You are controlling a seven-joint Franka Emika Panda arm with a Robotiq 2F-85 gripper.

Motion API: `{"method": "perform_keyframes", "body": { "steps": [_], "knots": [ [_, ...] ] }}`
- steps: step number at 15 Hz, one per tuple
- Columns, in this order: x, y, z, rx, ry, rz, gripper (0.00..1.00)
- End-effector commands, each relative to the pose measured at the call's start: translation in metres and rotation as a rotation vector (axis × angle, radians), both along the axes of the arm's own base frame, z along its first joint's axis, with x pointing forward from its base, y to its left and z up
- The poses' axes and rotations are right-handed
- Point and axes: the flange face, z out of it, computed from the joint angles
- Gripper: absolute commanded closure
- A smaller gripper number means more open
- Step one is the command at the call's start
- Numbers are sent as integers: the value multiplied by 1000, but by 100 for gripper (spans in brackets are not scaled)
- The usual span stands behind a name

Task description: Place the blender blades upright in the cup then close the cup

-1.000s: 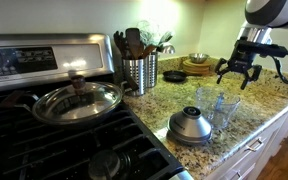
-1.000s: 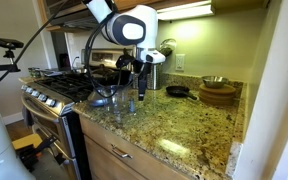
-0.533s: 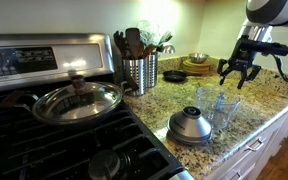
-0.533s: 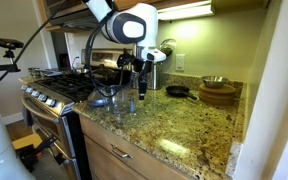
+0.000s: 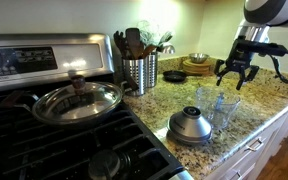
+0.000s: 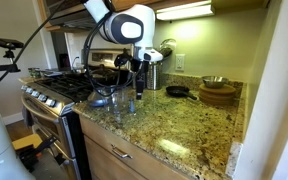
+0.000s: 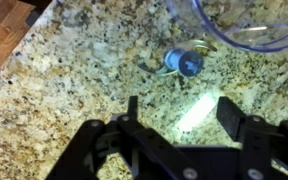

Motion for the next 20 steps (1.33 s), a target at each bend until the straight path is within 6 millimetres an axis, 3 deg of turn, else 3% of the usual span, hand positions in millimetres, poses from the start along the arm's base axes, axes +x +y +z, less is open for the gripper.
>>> {"method": "perform_keyframes", "body": {
  "steps": [1, 3, 4, 6, 8, 10, 12, 17, 19, 20],
  "knots": [
    [-11, 17, 8, -21, 28, 0, 14],
    [-12, 26, 6, -22, 41, 4, 28],
    [-13, 31, 5, -21, 47, 7, 42],
    [-14, 39, 4, -19, 55, 11, 58],
    [-15, 46, 4, -19, 63, 11, 66],
    [-15, 51, 2, -18, 68, 14, 70],
    [-16, 51, -1, -16, 76, 8, 67],
    [-16, 45, -8, -15, 80, -14, 38],
    [-16, 45, -9, -14, 82, -17, 42],
    [-16, 46, -9, -14, 82, -18, 58]
  ]
}}
